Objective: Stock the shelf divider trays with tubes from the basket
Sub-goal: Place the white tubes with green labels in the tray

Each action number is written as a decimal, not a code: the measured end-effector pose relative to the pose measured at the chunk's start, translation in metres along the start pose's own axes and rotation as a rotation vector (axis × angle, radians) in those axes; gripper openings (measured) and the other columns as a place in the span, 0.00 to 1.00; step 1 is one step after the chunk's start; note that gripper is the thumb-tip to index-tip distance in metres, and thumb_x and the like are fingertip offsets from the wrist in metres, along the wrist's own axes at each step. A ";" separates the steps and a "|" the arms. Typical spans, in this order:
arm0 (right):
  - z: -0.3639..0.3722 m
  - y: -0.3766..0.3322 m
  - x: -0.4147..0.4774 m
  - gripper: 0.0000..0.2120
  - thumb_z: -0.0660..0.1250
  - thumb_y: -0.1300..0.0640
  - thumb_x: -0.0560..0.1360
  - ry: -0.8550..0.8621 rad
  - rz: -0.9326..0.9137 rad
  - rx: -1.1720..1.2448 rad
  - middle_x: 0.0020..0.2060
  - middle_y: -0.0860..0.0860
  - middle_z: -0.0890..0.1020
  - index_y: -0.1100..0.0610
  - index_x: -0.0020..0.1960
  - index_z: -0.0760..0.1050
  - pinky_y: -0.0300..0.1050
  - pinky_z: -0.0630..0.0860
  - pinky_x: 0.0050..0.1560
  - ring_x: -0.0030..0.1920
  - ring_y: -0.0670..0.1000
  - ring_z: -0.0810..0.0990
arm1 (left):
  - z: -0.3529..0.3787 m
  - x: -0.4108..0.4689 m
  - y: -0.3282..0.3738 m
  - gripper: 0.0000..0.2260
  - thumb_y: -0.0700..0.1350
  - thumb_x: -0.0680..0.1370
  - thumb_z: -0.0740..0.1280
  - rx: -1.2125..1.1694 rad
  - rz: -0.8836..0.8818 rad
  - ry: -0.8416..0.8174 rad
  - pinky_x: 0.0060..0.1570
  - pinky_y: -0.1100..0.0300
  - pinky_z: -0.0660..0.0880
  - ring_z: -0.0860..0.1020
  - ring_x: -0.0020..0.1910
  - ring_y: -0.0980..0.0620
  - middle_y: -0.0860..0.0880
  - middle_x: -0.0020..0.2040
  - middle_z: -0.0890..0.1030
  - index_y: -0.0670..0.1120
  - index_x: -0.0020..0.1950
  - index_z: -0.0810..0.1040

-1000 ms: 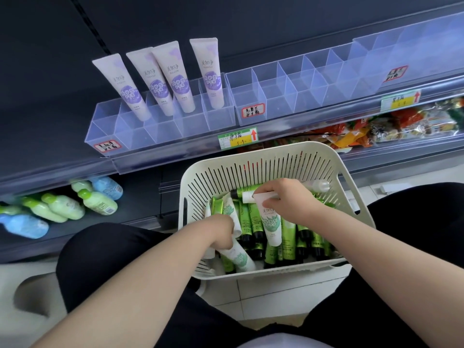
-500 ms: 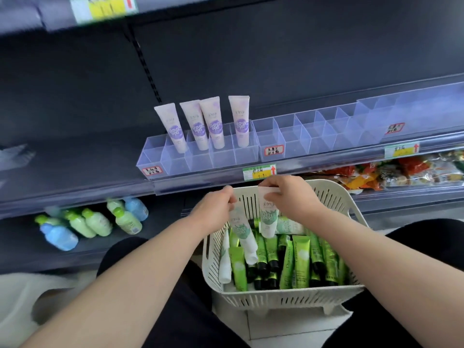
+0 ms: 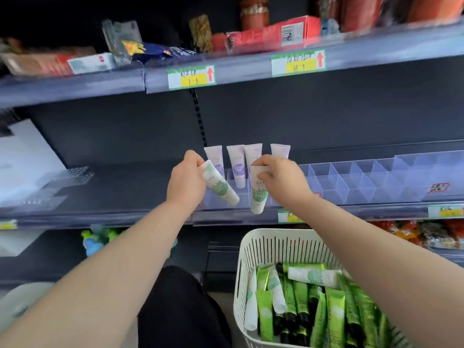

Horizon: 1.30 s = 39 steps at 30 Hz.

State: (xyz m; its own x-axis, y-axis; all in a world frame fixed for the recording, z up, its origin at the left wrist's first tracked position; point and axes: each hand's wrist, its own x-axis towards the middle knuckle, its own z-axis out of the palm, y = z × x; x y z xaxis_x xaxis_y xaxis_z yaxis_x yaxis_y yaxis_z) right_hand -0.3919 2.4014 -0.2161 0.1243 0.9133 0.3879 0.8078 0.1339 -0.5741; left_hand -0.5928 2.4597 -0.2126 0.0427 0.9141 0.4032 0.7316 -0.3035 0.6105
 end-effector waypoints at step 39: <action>0.102 -0.043 0.124 0.12 0.60 0.61 0.77 0.014 -0.098 -0.015 0.50 0.49 0.78 0.51 0.57 0.74 0.48 0.72 0.43 0.52 0.51 0.71 | 0.011 0.140 -0.066 0.11 0.34 0.74 0.56 0.257 0.099 0.052 0.26 0.59 0.57 0.69 0.34 0.50 0.48 0.40 0.72 0.49 0.49 0.63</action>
State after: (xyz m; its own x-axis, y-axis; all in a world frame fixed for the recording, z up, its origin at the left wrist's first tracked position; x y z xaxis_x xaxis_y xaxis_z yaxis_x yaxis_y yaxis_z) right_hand -0.4701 2.5482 -0.2165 0.0525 0.8906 0.4518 0.8249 0.2163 -0.5222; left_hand -0.6277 2.6108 -0.2043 0.0927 0.8665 0.4905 0.8746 -0.3062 0.3758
